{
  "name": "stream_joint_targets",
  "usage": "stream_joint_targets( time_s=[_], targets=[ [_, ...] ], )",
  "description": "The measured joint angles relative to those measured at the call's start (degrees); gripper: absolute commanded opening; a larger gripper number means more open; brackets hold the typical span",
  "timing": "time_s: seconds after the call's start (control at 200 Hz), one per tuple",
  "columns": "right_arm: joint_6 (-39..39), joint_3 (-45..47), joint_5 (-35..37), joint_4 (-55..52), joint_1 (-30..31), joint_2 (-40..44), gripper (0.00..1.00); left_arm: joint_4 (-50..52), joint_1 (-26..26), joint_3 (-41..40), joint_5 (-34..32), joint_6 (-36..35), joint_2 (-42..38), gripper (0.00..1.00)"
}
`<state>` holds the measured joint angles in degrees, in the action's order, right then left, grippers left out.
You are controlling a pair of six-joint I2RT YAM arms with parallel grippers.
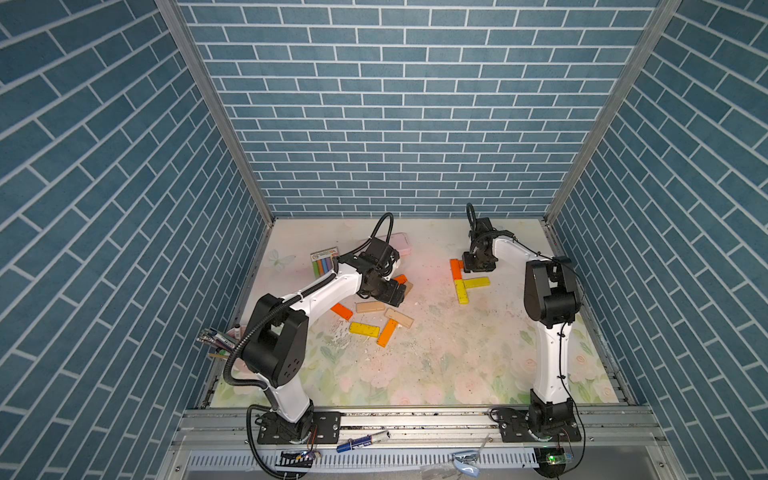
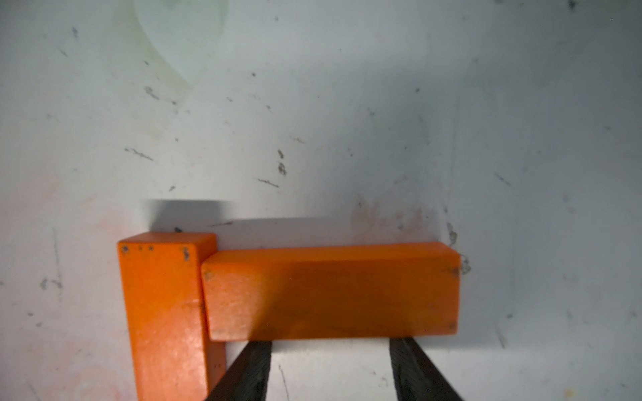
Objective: Assemble the number 6 with building blocks
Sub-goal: Adjust the building block at the center of the board.
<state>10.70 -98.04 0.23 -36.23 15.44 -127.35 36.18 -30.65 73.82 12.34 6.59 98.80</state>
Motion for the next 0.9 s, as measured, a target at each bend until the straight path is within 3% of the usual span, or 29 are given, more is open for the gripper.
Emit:
stream_joint_targets(
  time_s=[0.9],
  targets=[
    [0.04,-1.22,-0.04,-0.02,0.0,-0.72,0.57,0.0,0.0,0.0,0.42,0.0,0.0,0.93]
  ],
)
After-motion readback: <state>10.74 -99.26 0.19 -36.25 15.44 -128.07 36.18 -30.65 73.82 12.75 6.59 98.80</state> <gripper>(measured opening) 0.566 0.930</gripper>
